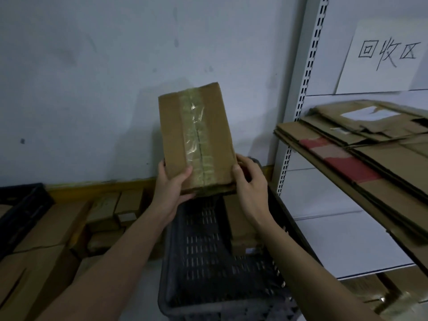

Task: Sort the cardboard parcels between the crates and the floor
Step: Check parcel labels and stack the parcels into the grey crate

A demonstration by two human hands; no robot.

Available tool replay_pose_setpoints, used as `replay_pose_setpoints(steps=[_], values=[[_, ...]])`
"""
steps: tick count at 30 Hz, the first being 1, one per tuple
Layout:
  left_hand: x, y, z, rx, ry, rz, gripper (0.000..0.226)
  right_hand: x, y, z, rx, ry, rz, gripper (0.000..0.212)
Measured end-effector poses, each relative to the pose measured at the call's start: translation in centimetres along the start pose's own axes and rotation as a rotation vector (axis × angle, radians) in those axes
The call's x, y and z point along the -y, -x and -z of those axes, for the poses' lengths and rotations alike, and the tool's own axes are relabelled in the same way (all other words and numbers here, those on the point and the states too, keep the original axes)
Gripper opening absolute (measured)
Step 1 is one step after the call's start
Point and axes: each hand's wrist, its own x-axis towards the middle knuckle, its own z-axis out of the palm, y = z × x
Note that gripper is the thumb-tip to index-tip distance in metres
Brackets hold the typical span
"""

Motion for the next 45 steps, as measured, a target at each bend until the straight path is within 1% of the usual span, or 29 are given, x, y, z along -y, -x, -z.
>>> replay_pose_setpoints(steps=[2, 3, 4, 5, 6, 7, 9, 11, 12, 14, 15, 17, 19, 20, 22, 26, 29, 30, 32, 33, 37, 39, 41, 44, 45], values=[[0.0, -0.1, 1.2, -0.019, -0.001, -0.041, 0.057, -0.5, -0.4, -0.7, 0.036, -0.18, -0.106, 0.031], [0.2, -0.3, 2.0, -0.035, -0.001, -0.056, 0.055, -1.5, -0.8, -1.0, 0.017, -0.188, -0.182, 0.031], [0.5, -0.4, 2.7, -0.054, -0.001, -0.068, 0.055, -2.8, -1.0, -1.2, -0.008, -0.122, -0.252, 0.028], [0.9, -0.5, 3.3, -0.068, 0.0, -0.075, 0.058, -4.7, -1.3, -1.2, -0.021, 0.008, -0.313, 0.024], [1.5, -0.6, 3.9, -0.08, 0.005, -0.074, 0.063, -6.6, -1.3, -1.0, 0.003, 0.149, -0.373, 0.021], [2.1, -0.7, 4.4, -0.087, 0.007, -0.076, 0.066, -8.8, -1.2, -0.9, 0.044, 0.295, -0.436, 0.025], [3.2, -1.0, 5.0, -0.084, -0.008, -0.093, 0.067, -12.8, -0.9, -0.6, 0.161, 0.522, -0.539, 0.034], [4.2, -1.4, 5.4, -0.057, -0.029, -0.115, 0.064, -16.2, -0.5, -0.3, 0.284, 0.724, -0.573, 0.044], [4.7, -1.5, 5.5, -0.034, -0.044, -0.125, 0.063, -17.7, -0.3, -0.2, 0.317, 0.806, -0.57, 0.05], [5.7, -1.7, 5.6, 0.012, -0.081, -0.146, 0.059, -20.1, -0.2, 0.0, 0.324, 0.948, -0.594, 0.063], [6.1, -1.8, 5.7, 0.026, -0.106, -0.154, 0.058, -20.9, -0.3, 0.0, 0.319, 0.998, -0.635, 0.068], [6.8, -2.0, 5.9, 0.04, -0.174, -0.169, 0.061, -22.2, -0.2, -0.3, 0.33, 1.027, -0.728, 0.082], [7.4, -2.1, 6.1, 0.054, -0.233, -0.175, 0.07, -23.0, 0.3, -0.7, 0.353, 1.036, -0.79, 0.1], [7.6, -2.2, 6.2, 0.06, -0.249, -0.173, 0.075, -23.4, 0.4, -0.9, 0.353, 1.064, -0.779, 0.104], [8.1, -2.5, 6.3, 0.068, -0.262, -0.159, 0.08, -23.8, 0.7, -1.0, 0.319, 1.119, -0.786, 0.104], [8.6, -2.9, 6.3, 0.077, -0.239, -0.135, 0.077, -23.5, 0.7, -1.4, 0.266, 1.089, -0.912, 0.105], [8.9, -3.0, 6.1, 0.076, -0.224, -0.123, 0.076, -23.7, 0.9, -2.3, 0.179, 1.024, -0.98, 0.109], [9.0, -3.0, 6.0, 0.076, -0.227, -0.124, 0.077, -23.8, 0.9, -2.4, 0.166, 1.011, -0.991, 0.111], [9.1, -3.1, 5.9, 0.076, -0.228, -0.128, 0.077, -23.5, 1.0, -2.3, 0.141, 1.015, -0.995, 0.108], [9.1, -3.1, 5.9, 0.074, -0.224, -0.13, 0.076, -23.4, 1.0, -2.0, 0.132, 1.008, -0.998, 0.107], [8.9, -3.0, 5.8, 0.075, -0.194, -0.135, 0.066, -22.2, 0.6, -0.7, 0.153, 0.881, -1.057, 0.115], [8.6, -2.7, 5.6, 0.067, -0.18, -0.134, 0.064, -21.9, 0.5, -0.3, 0.139, 0.814, -1.043, 0.108], [8.2, -2.3, 5.5, 0.051, -0.146, -0.129, 0.064, -21.5, 0.6, -0.1, 0.102, 0.726, -0.963, 0.091], [7.3, -1.6, 5.3, 0.023, -0.072, -0.109, 0.06, -20.0, 0.9, 0.1, 0.077, 0.651, -0.838, 0.078], [7.0, -1.2, 5.2, 0.01, -0.054, -0.104, 0.057, -19.3, 0.8, 0.2, 0.07, 0.638, -0.795, 0.07]])
